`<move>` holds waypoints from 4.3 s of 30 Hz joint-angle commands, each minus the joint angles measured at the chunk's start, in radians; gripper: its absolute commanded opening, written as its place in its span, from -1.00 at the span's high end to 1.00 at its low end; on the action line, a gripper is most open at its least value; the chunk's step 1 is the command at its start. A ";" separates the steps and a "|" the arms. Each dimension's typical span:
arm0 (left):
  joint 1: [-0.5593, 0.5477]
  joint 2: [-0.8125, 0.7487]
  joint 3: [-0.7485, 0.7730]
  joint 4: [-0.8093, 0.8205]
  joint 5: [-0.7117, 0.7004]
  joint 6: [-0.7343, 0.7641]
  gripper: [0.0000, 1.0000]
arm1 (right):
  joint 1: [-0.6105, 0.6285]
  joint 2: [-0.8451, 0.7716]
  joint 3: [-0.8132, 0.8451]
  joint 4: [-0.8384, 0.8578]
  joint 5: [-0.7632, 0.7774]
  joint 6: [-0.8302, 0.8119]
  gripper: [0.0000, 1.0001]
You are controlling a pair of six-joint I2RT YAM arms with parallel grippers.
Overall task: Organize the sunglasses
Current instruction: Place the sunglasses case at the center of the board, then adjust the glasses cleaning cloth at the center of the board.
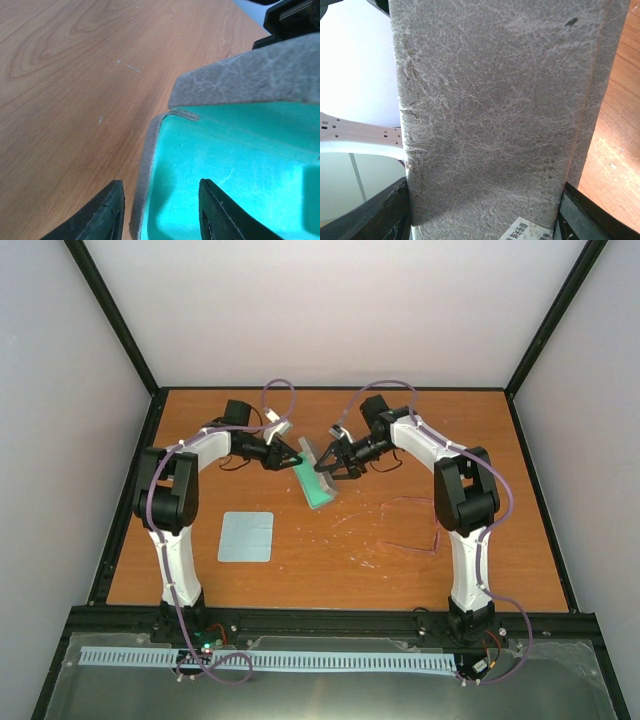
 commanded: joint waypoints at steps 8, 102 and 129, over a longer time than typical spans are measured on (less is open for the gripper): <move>-0.013 0.052 0.099 -0.028 0.005 0.033 0.40 | 0.023 0.013 0.033 -0.056 -0.046 -0.064 0.94; -0.121 -0.015 -0.116 0.098 -0.744 -0.435 0.23 | 0.019 0.184 0.059 0.231 0.653 0.384 0.94; 0.342 -0.395 -0.305 -0.153 -0.368 -0.181 -0.13 | 0.378 -0.010 0.093 0.028 0.874 0.284 0.36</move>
